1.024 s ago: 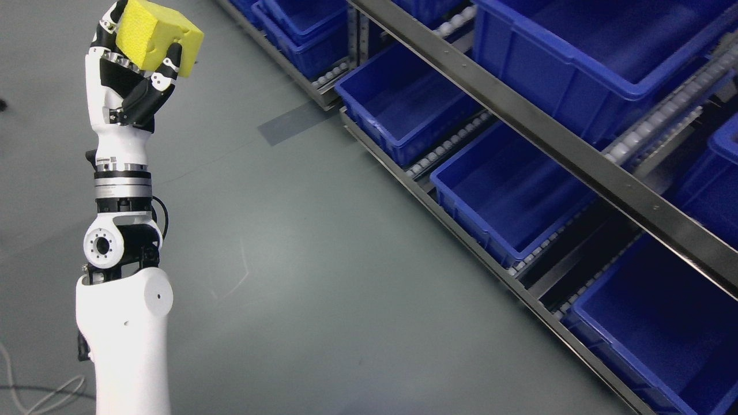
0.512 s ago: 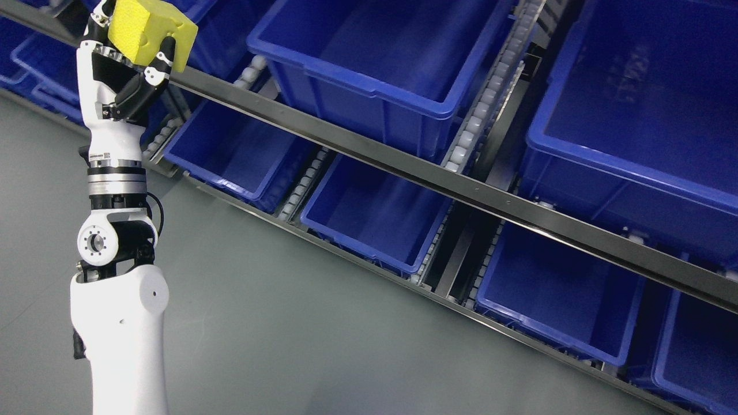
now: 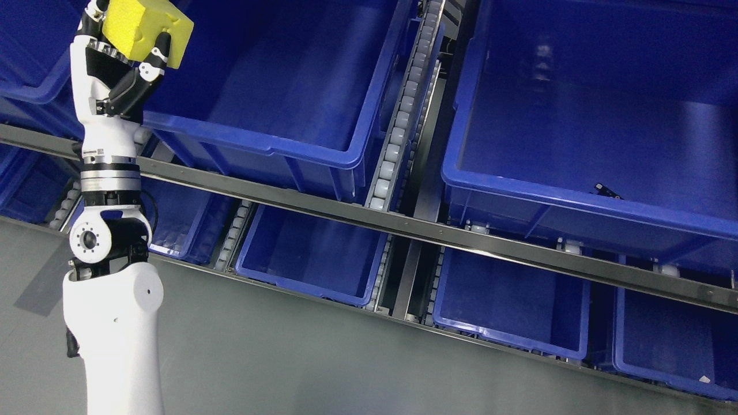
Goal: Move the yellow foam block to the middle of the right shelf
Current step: 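Reach the left hand over the middle-shelf blue bin, then open the left hand to drop the cube into the bin, then raise it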
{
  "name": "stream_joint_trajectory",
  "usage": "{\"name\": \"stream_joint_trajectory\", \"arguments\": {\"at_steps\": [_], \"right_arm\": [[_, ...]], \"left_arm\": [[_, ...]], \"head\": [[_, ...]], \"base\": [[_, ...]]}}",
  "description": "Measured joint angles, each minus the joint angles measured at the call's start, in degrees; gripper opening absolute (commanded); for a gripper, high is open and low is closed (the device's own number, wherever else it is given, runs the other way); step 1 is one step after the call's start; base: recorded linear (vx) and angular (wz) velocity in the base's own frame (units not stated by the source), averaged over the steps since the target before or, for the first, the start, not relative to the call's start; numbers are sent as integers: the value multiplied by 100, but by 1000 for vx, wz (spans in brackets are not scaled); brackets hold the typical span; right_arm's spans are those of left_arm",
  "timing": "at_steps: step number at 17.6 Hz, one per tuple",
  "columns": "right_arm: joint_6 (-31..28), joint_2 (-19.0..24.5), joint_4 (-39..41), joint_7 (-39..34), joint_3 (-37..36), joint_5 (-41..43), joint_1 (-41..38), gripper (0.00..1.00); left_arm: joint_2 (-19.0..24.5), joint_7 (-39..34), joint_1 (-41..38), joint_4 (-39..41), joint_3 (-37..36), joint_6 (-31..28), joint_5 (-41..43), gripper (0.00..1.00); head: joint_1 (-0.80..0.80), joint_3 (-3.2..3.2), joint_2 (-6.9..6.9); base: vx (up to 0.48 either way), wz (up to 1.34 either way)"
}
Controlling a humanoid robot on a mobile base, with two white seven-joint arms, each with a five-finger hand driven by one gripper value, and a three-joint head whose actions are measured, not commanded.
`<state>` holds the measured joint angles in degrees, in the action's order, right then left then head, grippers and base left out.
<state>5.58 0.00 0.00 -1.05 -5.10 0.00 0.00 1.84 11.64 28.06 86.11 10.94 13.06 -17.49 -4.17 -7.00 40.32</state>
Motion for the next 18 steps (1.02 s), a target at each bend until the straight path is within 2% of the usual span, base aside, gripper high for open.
{"name": "stream_joint_trajectory", "arguments": {"at_steps": [8,11,12,13,14,16,18], "right_arm": [[0,0,0,0,0,0,0,100],[0,0,0,0,0,0,0,100],[0,0,0,0,0,0,0,100],[0,0,0,0,0,0,0,100],[0,0,0,0,0,0,0,100],[0,0,0,0,0,0,0,100],[0,0,0,0,0,0,0,100]], "left_arm": [[112,-18,493,119,117,-715,0,46],[263,-19,805,145,82,-1684,12,65],[333,7,920,153,22,-2106,16,76],[410,38,1062,162,-65,-2552,19,92],[474,65,1209,165,-171,-3057,22,100],[579,70,1493,173,-390,-3871,27,100],[644,71,1712,181,-609,-4387,30,100]], "head": [[0,0,0],[0,0,0],[0,0,0],[0,0,0],[0,0,1],[0,0,1],[0,0,1]], "base": [[85,-142],[1,23],[-11,34],[-10,1],[-10,1],[0,0],[0,0]]}}
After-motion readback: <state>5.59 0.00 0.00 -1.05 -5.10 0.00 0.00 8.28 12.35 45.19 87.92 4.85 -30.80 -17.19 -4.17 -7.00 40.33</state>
